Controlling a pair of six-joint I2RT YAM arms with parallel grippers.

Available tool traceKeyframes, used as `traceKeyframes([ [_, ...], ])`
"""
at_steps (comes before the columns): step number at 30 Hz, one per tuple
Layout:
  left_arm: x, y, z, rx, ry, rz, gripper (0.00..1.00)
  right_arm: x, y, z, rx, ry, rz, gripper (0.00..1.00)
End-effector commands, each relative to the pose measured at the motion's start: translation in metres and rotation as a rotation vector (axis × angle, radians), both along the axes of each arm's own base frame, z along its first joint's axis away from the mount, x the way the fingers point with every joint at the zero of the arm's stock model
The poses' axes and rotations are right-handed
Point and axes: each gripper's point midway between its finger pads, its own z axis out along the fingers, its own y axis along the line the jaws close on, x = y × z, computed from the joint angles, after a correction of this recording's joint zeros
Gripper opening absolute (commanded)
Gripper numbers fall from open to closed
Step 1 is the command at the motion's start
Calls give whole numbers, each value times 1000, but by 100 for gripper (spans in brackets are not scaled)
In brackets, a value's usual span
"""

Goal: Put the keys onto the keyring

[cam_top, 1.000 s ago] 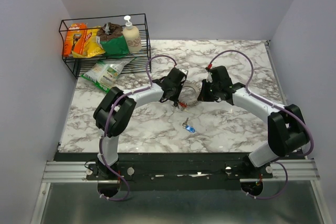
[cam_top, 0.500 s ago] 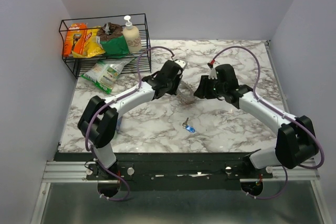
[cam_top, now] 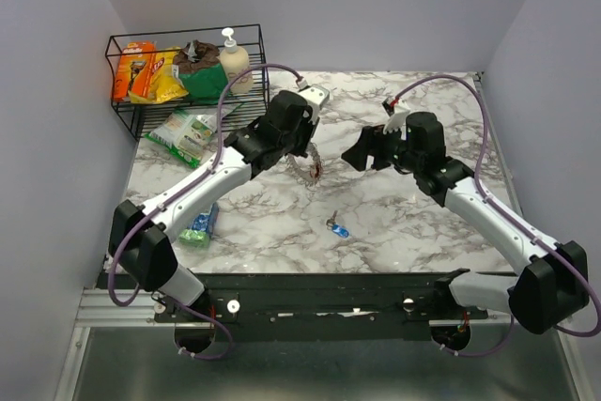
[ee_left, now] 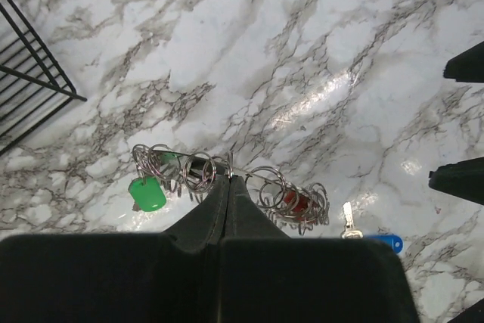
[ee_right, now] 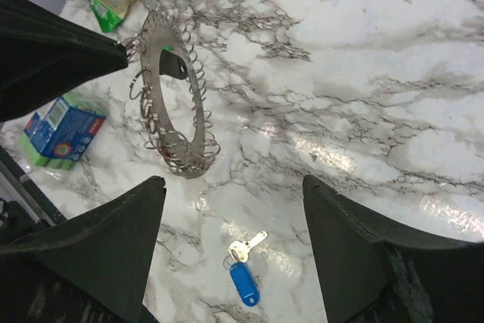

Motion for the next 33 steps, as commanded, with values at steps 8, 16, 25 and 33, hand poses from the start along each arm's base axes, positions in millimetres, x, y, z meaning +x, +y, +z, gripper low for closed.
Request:
traceKeyframes([
  [8,-35,0,85,-61,-175,-221,0,-25,24,78,141,-253,232,88],
  [16,-69,2,86,-39,-213,-413,0,-54,35,110,178,-346,411,89],
  [25,-107,-7,94,-51,-215,-649,0,-106,45,129,281,-525,681,94],
  [33,-138,-18,91,-125,-202,-827,0,-114,51,125,308,-496,781,90],
])
